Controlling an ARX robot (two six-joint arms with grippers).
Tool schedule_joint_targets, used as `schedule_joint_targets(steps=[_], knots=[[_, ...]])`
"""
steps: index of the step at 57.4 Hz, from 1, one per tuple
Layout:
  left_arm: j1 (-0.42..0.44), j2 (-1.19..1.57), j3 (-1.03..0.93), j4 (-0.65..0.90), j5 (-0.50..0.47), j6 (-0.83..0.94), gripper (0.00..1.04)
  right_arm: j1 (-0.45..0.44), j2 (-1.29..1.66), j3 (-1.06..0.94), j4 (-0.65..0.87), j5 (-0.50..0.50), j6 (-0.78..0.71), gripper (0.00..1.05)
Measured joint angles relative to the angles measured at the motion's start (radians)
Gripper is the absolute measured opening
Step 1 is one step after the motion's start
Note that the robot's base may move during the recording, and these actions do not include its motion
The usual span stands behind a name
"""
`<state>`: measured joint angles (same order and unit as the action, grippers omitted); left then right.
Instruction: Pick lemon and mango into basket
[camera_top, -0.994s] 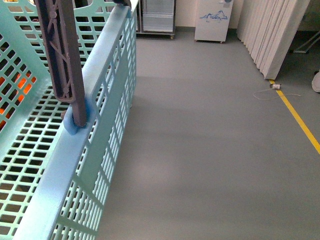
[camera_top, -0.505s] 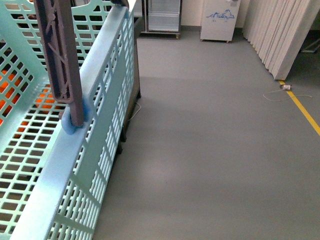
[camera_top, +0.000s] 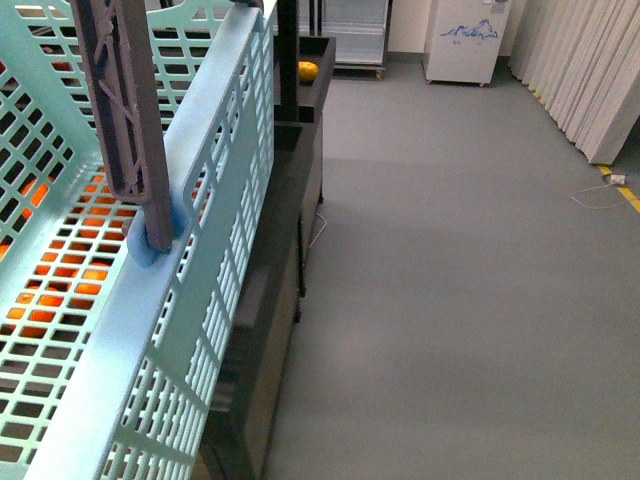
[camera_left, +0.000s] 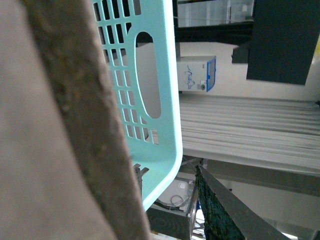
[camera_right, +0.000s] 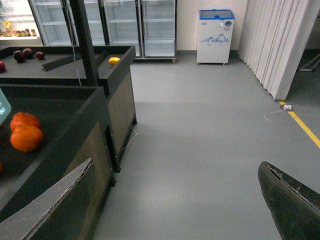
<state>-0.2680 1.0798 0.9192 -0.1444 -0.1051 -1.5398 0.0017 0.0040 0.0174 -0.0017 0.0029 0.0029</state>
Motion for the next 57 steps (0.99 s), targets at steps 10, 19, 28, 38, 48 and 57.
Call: schedule_joint_targets(steps=[10,19,28,38,48,57], knots=[[0.0,0.0,0.0,0.0,0.0,0.0,0.3,0.0,0.0,0.0,0.0,-0.003,0.0,0.96],[0.0,0.0,0.0,0.0,0.0,-0.001,0.3,0.0,0.0,0.0,0.0,-0.003,0.0,0.96],[0.0,0.0,0.0,0.0,-0.001,0.0,0.3,0.0,0.0,0.0,0.0,-0.002,0.0,0.96],[0.0,0.0,0.0,0.0,0.0,-0.001,0.3,0.0,-0.001,0.0,0.0,-0.002,0.0,0.96],[-0.001,0.0,0.002,0.0,0.004,-0.001,0.3,0.0,-0.001,0.0,0.001,0.0,0.0,0.96],[0.003,-0.005,-0.001,-0.001,-0.014,0.011,0.3,0.0,-0.003,0.0,0.001,-0.004,0.0,0.96]])
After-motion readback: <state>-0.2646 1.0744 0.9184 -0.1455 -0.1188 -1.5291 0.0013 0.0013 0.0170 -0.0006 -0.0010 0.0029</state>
